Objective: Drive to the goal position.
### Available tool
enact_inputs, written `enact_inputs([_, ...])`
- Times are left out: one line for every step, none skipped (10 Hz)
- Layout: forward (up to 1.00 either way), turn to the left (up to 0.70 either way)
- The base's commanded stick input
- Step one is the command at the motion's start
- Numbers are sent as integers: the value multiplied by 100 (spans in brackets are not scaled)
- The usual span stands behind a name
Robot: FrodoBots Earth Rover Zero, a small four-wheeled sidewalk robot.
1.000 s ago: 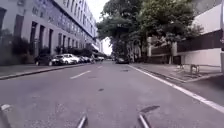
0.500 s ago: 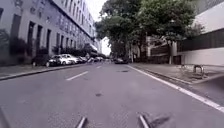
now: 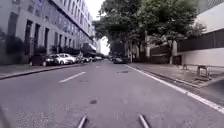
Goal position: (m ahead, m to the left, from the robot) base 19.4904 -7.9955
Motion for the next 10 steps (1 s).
enact_inputs([70, 0])
enact_inputs([70, 0])
enact_inputs([70, 0])
enact_inputs([70, 0])
enact_inputs([70, 0])
enact_inputs([70, 0])
enact_inputs([70, 0])
enact_inputs([70, 0])
enact_inputs([70, 0])
enact_inputs([70, 0])
